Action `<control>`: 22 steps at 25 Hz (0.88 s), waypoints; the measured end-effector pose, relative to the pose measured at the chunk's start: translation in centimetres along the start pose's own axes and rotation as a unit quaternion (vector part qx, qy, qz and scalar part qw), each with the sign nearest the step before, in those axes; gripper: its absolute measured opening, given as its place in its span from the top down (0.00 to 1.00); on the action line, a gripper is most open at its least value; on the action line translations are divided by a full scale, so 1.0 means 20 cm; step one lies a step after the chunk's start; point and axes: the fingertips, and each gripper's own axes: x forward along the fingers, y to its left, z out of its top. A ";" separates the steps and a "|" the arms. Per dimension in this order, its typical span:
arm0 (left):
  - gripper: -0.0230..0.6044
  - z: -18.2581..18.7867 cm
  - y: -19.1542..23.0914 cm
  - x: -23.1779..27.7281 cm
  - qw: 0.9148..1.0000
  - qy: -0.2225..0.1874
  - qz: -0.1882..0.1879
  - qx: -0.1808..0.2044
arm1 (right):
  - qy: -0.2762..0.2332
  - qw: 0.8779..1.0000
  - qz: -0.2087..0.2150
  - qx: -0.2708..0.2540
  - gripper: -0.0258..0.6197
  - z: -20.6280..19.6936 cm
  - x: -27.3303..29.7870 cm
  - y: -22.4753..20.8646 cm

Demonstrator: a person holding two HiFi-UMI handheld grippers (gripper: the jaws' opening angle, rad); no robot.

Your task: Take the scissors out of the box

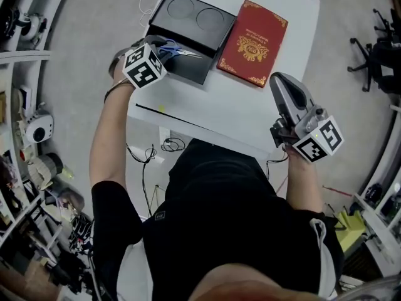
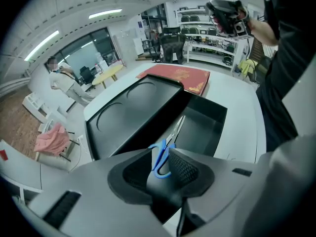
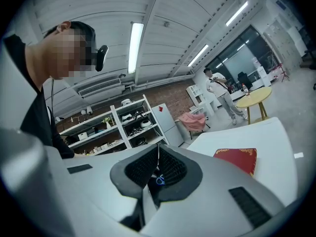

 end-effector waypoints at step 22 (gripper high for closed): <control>0.81 -0.12 -0.05 0.26 0.980 0.117 -0.101 0.128 | -0.020 0.998 -0.055 0.004 0.91 -0.01 -0.21 -0.07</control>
